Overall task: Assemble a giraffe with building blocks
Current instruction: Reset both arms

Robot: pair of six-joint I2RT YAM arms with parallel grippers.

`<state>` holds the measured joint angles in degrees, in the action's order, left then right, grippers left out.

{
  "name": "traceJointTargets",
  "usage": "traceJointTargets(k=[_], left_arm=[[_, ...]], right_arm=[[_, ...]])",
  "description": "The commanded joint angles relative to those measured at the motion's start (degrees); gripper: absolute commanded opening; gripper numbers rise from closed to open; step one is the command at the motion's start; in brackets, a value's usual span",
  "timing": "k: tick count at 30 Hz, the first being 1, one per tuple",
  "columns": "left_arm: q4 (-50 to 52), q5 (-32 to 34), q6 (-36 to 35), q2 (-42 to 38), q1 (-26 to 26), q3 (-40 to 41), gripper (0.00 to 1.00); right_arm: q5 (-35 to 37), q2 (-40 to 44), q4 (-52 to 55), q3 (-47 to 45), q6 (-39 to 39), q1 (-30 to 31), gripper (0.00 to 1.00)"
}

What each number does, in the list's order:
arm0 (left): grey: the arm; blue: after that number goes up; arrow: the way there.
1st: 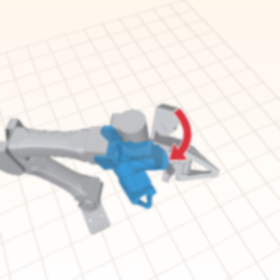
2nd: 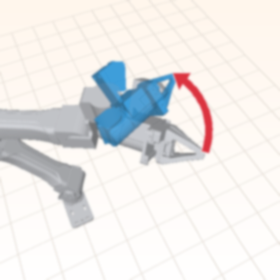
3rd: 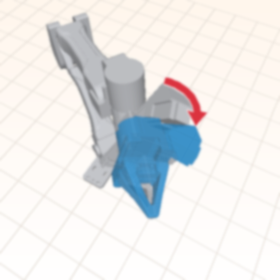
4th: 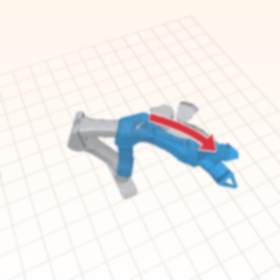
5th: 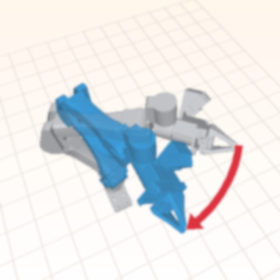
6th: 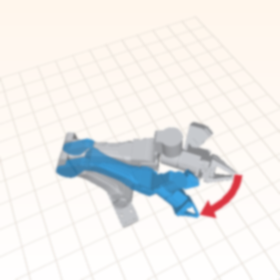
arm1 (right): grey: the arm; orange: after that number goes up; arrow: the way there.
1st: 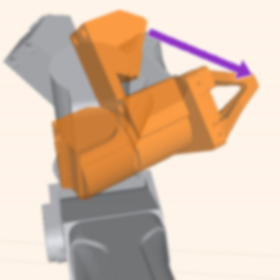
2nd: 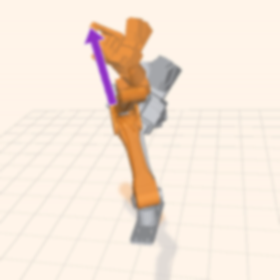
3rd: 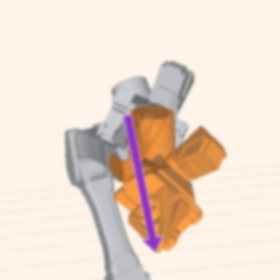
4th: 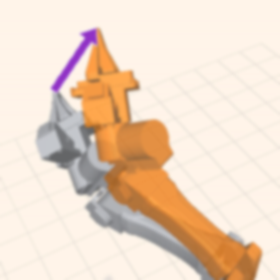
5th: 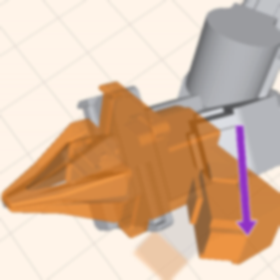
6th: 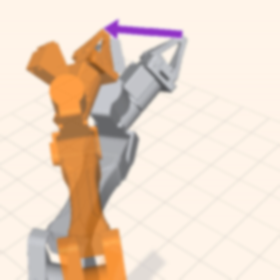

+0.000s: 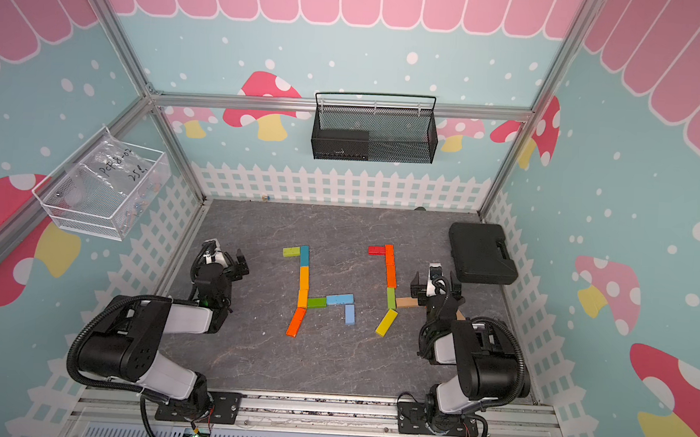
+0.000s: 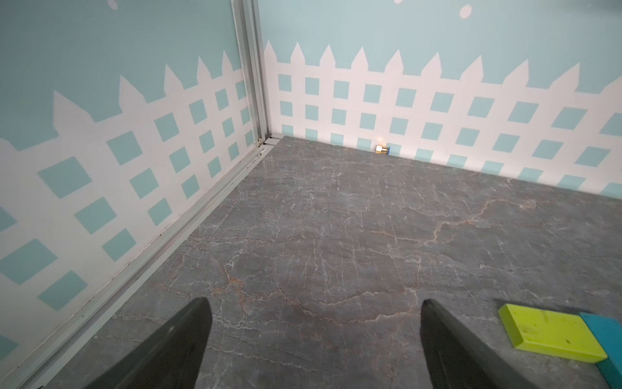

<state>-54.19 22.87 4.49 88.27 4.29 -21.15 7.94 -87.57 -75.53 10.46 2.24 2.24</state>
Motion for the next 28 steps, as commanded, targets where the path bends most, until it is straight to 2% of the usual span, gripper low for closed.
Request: traceJointTargets(k=[1, 4, 5, 28], left_arm=[[2.4, -1.0, 0.0, -0.4, -0.2, -0.6, 0.99], [0.0, -0.8, -0.7, 0.4, -0.1, -0.2, 0.99], [2.5, -0.9, -0.1, -0.5, 0.0, -0.6, 0.99], [1.6, -0.9, -0.5, 0.1, 0.0, -0.7, 0.99]], right_arm=[[-0.4, -0.1, -2.8, -0.1, -0.6, -0.1, 1.00], [-0.4, -0.1, -2.8, -0.1, -0.5, -0.1, 1.00], [-0.4, -0.1, -2.9, -0.1, -0.5, -0.1, 1.00], [-0.5, -0.2, -2.7, 0.1, -0.5, -0.1, 1.00]])
